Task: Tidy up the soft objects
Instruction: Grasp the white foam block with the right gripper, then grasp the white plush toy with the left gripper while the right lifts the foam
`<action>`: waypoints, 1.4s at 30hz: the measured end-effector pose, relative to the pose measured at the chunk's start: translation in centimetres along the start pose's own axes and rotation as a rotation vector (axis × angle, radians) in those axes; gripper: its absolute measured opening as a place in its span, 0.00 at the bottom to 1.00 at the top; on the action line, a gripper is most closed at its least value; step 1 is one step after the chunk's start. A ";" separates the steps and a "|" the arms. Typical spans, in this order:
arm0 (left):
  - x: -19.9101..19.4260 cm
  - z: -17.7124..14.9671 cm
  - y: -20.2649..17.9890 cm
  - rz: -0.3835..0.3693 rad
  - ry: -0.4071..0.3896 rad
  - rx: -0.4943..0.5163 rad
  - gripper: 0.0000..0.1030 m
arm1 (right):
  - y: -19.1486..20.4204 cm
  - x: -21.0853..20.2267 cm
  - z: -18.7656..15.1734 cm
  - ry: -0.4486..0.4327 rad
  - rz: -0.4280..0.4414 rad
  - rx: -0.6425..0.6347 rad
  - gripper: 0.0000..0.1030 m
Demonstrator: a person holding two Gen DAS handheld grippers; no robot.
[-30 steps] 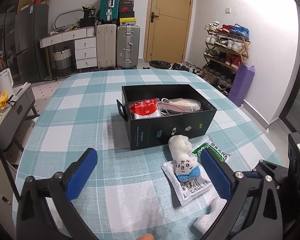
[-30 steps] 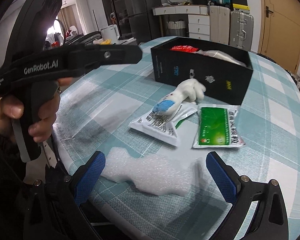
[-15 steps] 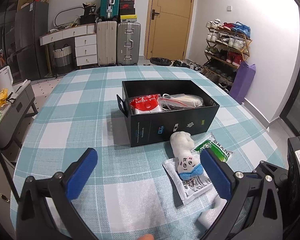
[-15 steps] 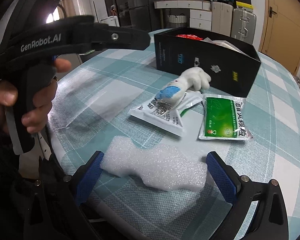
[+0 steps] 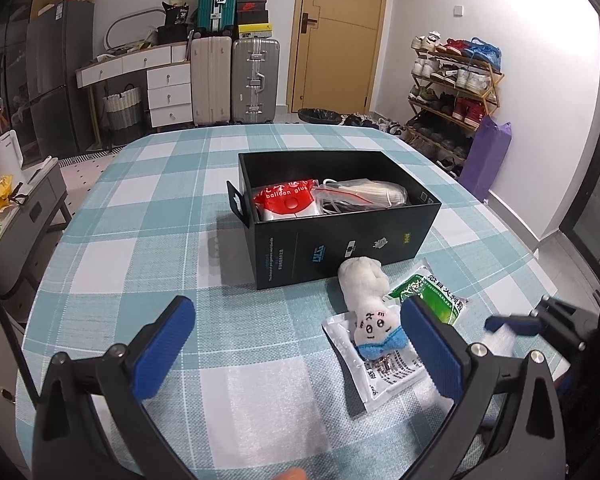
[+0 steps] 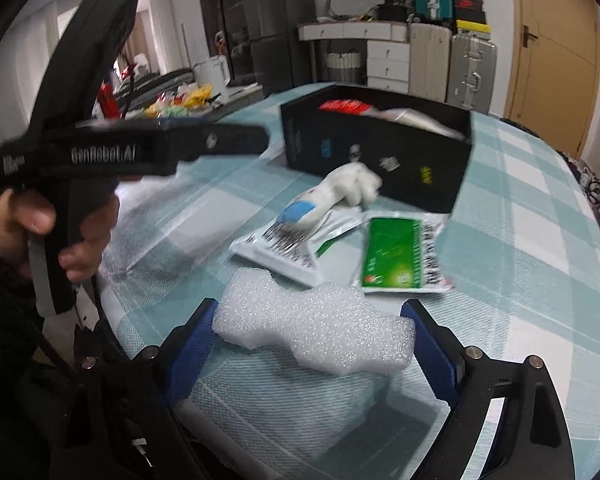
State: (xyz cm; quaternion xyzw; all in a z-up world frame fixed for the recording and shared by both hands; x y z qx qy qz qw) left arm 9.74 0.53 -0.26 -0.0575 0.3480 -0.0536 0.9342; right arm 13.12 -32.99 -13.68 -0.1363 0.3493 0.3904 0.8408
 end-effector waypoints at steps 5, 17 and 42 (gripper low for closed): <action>0.5 0.0 -0.2 -0.004 0.009 0.003 1.00 | -1.8 -1.3 0.7 -0.053 -0.022 0.058 0.89; 2.3 0.1 -1.1 -0.019 0.039 0.009 1.00 | -4.6 -3.5 3.0 -0.160 -0.071 0.108 0.89; 7.5 -0.9 -3.7 -0.202 0.215 -0.034 0.51 | -7.2 -2.1 3.2 -0.153 -0.092 0.162 0.89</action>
Point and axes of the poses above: each gripper's, at about its wrist camera, not at the fingertips, and x roughly the way its jaws point, y to its left, z to its top, the point moved 5 cm from there along x, roughly the way its jaws point, and after that the axes turned 3 degrees about -x, right-handed, at the moved point
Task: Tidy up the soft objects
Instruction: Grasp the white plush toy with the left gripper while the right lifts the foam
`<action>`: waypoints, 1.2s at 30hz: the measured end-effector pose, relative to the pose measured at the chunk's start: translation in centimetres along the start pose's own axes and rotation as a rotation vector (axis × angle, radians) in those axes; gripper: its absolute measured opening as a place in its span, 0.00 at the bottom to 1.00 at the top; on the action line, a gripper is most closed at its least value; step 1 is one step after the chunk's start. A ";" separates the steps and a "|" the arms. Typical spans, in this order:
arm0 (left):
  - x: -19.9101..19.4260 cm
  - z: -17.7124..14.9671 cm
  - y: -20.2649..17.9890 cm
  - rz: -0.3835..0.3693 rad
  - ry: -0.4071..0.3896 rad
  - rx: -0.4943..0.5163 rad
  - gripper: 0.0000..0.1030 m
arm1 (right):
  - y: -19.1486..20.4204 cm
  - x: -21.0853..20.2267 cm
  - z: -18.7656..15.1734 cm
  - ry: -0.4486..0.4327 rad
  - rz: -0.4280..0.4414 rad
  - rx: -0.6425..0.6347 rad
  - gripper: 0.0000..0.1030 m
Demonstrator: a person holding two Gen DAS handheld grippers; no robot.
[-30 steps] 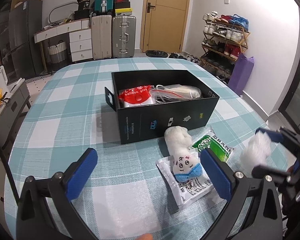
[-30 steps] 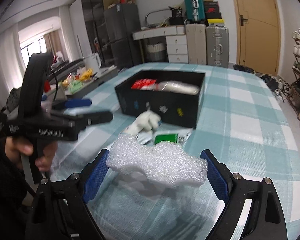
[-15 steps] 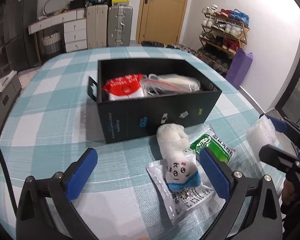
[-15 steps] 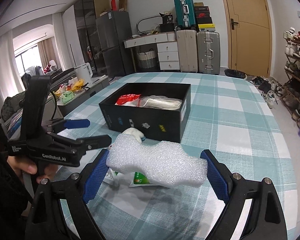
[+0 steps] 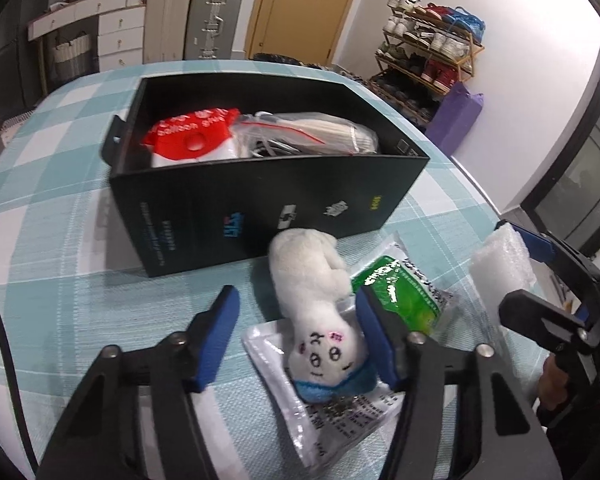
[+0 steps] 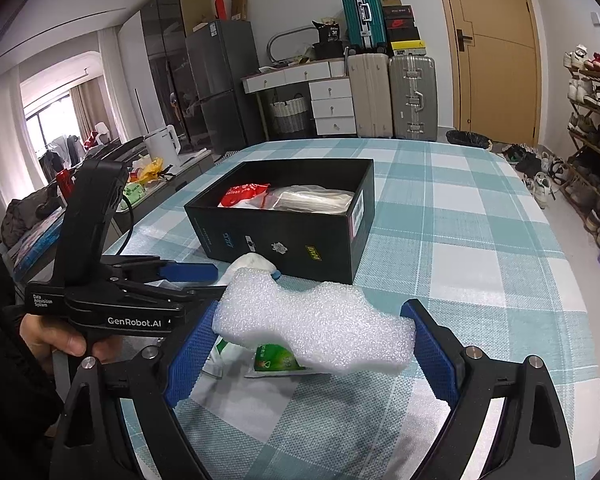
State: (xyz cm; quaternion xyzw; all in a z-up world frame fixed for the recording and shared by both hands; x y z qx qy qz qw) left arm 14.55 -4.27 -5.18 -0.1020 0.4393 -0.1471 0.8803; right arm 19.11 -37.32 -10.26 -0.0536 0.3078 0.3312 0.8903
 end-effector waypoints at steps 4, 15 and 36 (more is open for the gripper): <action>-0.2 0.1 -0.2 -0.052 0.000 -0.014 0.34 | 0.0 0.1 0.0 0.002 0.000 -0.001 0.89; -2.9 0.3 -0.2 -0.049 -0.073 0.012 0.29 | 0.4 -0.3 0.4 -0.012 -0.010 -0.019 0.89; -9.4 3.6 1.4 0.004 -0.245 0.023 0.29 | 1.3 -2.6 5.7 -0.122 -0.014 -0.022 0.89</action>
Point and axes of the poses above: each gripper's, at about its wrist camera, not at the fingertips, and x roughly the way its jaws point, y to its left, z to its top, the point moved 5 cm from there along x, roughly the way its jaws point, and after that the axes turned 3 degrees about -x, right-handed, at the moved point
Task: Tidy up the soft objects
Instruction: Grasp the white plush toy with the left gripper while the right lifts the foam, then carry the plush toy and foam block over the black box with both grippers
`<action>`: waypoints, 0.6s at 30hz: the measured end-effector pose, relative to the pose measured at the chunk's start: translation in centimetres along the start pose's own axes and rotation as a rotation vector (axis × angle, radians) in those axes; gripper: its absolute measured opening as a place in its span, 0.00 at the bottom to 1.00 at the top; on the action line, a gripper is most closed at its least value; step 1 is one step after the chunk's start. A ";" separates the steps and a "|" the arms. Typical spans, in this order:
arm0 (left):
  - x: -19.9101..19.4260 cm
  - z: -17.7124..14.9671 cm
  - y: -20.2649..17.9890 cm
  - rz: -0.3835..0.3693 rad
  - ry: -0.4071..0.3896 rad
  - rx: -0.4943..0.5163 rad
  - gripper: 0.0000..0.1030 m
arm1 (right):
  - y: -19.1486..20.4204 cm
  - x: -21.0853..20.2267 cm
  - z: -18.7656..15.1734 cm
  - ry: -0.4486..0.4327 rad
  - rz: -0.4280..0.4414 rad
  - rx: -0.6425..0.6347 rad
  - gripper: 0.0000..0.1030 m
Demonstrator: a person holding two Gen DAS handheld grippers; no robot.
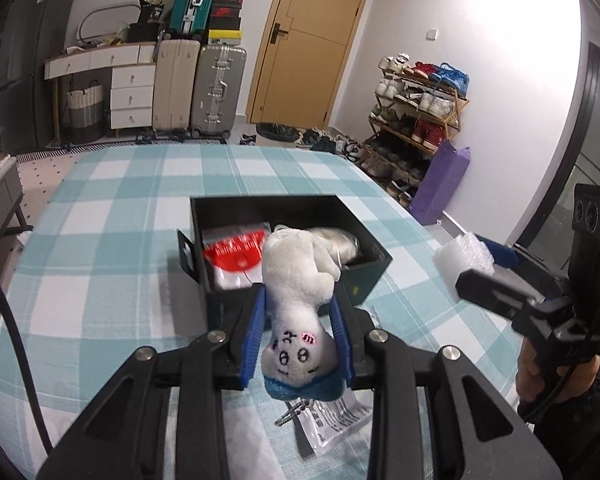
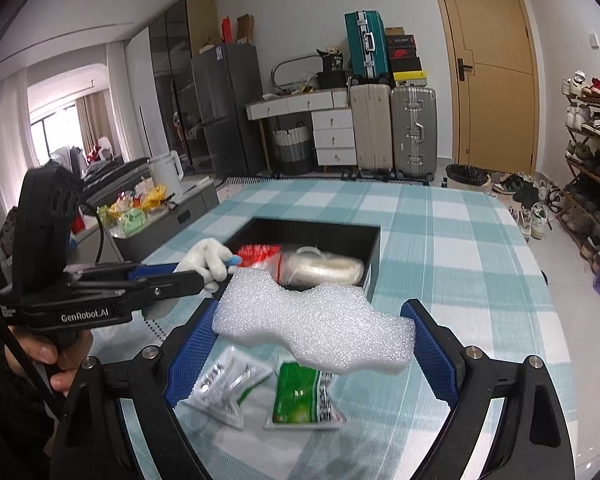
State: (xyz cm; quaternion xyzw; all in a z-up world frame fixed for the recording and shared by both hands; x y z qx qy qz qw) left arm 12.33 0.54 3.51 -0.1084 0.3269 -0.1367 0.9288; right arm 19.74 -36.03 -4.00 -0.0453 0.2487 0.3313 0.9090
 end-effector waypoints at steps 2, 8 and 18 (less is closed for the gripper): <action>-0.2 0.7 0.3 0.012 -0.014 0.004 0.29 | -0.2 -0.1 1.0 -0.011 -0.002 0.000 0.89; -0.3 2.7 0.6 0.034 -0.042 0.013 0.29 | -0.6 0.1 3.3 -0.035 -0.006 -0.004 0.89; 1.7 4.4 0.9 0.078 -0.041 0.037 0.29 | -1.1 1.9 5.1 -0.030 0.011 -0.012 0.89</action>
Point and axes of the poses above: each gripper's, at about its wrist camera, not at the fingertips, and x roughly the way its jaws point, y to its left, z to its top, the point moved 5 cm from there along x, roughly the way its jaws point, and after that the axes turned 3 degrees about -x, right-handed, at the moved point
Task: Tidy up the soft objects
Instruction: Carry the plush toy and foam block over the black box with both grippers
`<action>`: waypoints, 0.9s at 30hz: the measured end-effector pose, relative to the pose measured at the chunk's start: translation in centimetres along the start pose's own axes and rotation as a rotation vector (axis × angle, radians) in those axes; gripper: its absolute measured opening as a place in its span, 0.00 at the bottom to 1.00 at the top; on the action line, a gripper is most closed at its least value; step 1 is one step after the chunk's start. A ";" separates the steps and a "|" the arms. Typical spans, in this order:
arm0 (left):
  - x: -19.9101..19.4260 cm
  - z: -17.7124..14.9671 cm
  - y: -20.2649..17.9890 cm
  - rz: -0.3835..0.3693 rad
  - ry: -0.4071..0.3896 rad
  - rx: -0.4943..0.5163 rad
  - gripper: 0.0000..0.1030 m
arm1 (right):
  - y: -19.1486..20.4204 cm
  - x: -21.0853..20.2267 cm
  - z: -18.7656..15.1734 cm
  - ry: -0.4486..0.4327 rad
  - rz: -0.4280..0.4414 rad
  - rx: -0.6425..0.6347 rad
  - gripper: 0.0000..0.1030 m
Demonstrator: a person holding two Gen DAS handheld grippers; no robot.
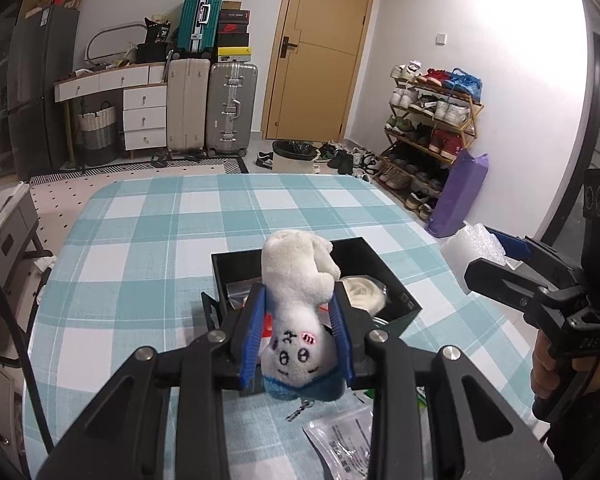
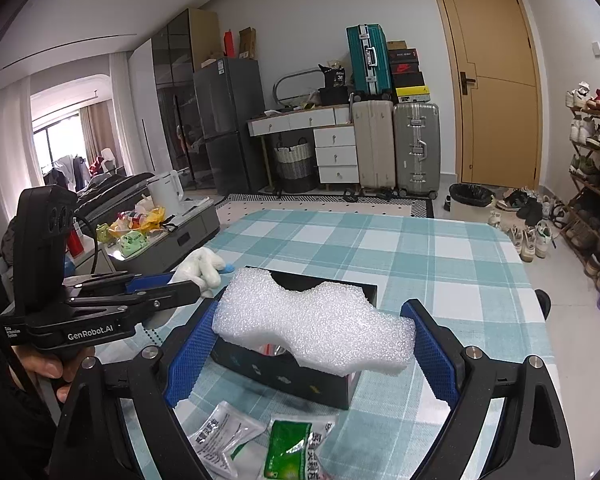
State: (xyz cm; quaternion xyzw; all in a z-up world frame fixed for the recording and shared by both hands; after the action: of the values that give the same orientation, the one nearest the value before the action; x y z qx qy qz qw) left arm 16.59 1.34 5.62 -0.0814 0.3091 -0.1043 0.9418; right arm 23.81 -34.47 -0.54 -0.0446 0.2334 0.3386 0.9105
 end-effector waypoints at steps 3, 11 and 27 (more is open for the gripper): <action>0.8 0.1 0.0 0.001 0.011 0.001 0.29 | 0.0 0.9 0.1 0.012 0.008 -0.004 0.89; 3.2 0.7 0.3 0.026 0.039 0.019 0.29 | -0.2 4.1 -0.1 0.051 0.028 -0.011 0.89; 7.4 0.5 1.2 0.028 0.105 0.009 0.29 | -0.6 10.7 -1.3 0.130 0.039 -0.051 0.89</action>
State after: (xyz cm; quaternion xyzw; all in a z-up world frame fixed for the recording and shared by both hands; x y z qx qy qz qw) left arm 22.89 0.68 1.63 -0.0672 0.3589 -0.0968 0.9259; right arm 30.78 -28.87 -6.61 -0.0849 0.2842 0.3586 0.8851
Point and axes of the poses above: each gripper's, at about its wrist camera, not at the fingertips, and x roughly the way its jaws point, y to its left, z to its top, the point moved 5 cm from there along x, roughly the way its jaws point, and after that the axes turned 3 degrees about -x, right-handed, at the moved point
